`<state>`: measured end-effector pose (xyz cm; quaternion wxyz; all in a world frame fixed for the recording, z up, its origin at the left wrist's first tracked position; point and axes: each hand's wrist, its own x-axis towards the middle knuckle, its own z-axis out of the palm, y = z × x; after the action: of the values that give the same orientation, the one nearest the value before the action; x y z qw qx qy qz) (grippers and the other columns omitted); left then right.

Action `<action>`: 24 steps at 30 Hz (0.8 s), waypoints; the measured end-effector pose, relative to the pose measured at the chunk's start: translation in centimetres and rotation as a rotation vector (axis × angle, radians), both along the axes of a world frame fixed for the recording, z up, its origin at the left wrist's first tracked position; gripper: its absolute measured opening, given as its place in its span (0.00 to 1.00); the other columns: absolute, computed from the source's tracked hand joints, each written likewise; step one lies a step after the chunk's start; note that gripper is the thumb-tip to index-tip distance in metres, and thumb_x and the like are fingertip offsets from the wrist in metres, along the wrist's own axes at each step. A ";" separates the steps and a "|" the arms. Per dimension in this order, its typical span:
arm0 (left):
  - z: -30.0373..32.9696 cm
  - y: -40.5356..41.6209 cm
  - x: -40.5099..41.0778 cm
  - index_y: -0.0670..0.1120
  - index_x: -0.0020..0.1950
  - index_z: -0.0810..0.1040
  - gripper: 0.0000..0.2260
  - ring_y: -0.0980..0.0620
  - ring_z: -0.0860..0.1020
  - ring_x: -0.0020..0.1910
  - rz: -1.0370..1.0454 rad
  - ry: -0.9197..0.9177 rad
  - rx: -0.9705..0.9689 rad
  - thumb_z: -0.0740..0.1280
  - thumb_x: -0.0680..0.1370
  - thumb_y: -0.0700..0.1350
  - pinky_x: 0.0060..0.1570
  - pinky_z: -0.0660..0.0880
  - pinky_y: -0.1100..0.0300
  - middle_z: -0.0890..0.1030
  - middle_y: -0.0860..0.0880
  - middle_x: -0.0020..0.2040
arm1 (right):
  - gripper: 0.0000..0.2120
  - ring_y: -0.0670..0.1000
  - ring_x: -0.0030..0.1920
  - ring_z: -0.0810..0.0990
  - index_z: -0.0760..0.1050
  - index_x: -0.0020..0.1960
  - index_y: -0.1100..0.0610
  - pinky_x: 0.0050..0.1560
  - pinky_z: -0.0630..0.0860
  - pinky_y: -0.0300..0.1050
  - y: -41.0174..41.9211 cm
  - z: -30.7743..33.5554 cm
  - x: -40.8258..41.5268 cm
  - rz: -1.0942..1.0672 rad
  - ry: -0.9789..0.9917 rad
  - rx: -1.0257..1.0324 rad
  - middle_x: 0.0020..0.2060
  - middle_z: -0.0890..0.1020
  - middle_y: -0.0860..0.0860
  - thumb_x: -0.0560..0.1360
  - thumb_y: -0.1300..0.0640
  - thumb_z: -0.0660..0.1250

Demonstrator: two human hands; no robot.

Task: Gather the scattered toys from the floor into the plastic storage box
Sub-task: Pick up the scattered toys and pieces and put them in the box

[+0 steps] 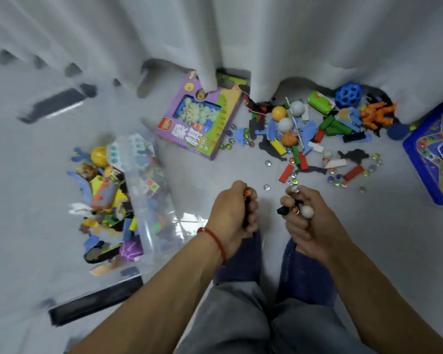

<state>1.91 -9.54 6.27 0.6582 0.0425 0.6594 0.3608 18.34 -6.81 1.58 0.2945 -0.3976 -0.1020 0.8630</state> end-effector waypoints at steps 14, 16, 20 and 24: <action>15.7 -13.9 -19.2 0.40 0.52 0.74 0.10 0.46 0.73 0.43 0.583 0.048 0.267 0.62 0.78 0.47 0.54 0.77 0.50 0.73 0.41 0.46 | 0.05 0.53 0.33 0.81 0.73 0.55 0.60 0.28 0.77 0.41 -1.6 25.0 -25.5 0.772 -0.319 0.465 0.38 0.80 0.56 0.80 0.61 0.63; 16.4 -14.5 -19.5 0.40 0.53 0.75 0.11 0.44 0.74 0.48 0.539 0.096 0.236 0.63 0.78 0.48 0.60 0.76 0.50 0.75 0.40 0.50 | 0.08 0.59 0.44 0.85 0.71 0.59 0.63 0.38 0.83 0.48 -2.9 25.3 -26.3 0.841 -0.317 0.422 0.50 0.80 0.60 0.81 0.62 0.60; 17.1 -14.6 -18.8 0.44 0.49 0.76 0.09 0.43 0.75 0.48 0.458 0.183 0.230 0.62 0.80 0.49 0.50 0.75 0.54 0.75 0.42 0.52 | 0.18 0.60 0.59 0.80 0.69 0.68 0.61 0.50 0.83 0.52 -2.6 23.8 -24.3 0.848 -0.493 0.553 0.61 0.72 0.57 0.80 0.61 0.64; 16.1 -13.0 -16.7 0.42 0.48 0.76 0.07 0.49 0.72 0.36 0.462 0.249 0.272 0.60 0.80 0.43 0.39 0.73 0.59 0.77 0.46 0.38 | 0.15 0.56 0.49 0.82 0.75 0.62 0.60 0.51 0.83 0.54 0.4 21.7 -17.9 0.875 -0.681 0.620 0.55 0.78 0.57 0.79 0.54 0.67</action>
<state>-14.81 -22.51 22.39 0.4608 0.0230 0.6731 0.5780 0.47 -6.43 23.31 -0.0329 -0.4674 -0.5884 0.6590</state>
